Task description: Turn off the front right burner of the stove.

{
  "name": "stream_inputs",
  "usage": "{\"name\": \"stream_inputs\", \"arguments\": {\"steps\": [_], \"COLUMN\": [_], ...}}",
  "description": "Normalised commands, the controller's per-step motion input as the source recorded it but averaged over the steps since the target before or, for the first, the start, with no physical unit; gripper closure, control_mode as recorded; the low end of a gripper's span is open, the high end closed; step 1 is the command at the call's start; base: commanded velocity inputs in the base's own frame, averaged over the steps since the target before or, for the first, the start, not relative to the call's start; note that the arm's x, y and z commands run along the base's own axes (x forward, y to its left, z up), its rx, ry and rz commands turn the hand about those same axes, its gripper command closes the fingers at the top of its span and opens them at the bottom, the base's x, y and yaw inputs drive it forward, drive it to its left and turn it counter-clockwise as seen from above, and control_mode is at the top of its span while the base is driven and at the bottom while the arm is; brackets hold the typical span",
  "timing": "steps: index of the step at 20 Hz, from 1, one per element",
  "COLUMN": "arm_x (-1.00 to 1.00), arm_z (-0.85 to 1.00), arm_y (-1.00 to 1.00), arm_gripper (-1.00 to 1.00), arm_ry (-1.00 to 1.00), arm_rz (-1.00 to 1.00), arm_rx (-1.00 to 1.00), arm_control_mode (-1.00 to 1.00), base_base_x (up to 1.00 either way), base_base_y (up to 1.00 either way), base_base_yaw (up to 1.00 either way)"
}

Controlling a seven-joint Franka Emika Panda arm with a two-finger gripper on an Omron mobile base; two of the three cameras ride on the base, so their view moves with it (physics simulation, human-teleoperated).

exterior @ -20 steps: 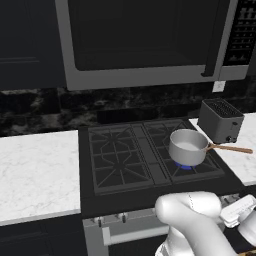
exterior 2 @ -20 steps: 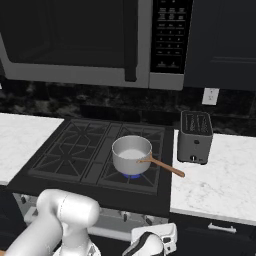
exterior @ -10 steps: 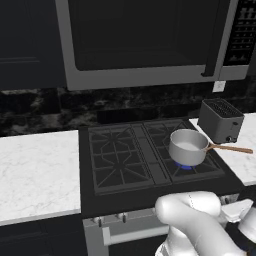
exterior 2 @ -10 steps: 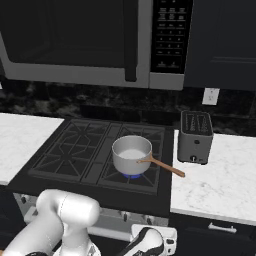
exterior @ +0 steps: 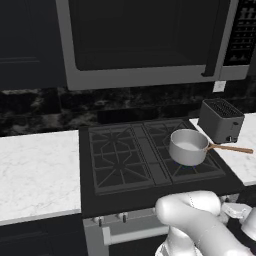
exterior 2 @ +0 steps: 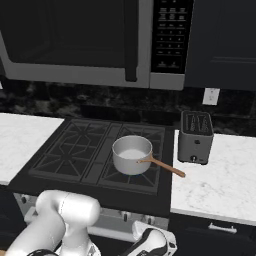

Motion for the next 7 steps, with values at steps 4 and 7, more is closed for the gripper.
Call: {"name": "stream_inputs", "arguments": {"steps": [4, 7], "arm_x": [0.00, 0.00], "arm_z": [0.00, 0.00], "arm_y": [0.00, 0.00], "arm_gripper": [1.00, 1.00], "arm_ry": [0.00, 0.00], "arm_rz": [0.00, 0.00], "arm_rx": [0.00, 0.00], "arm_control_mode": [-1.00, -1.00], "base_base_x": [0.00, 0.00], "base_base_y": [0.00, 0.00], "base_base_yaw": [0.00, 0.00]}}
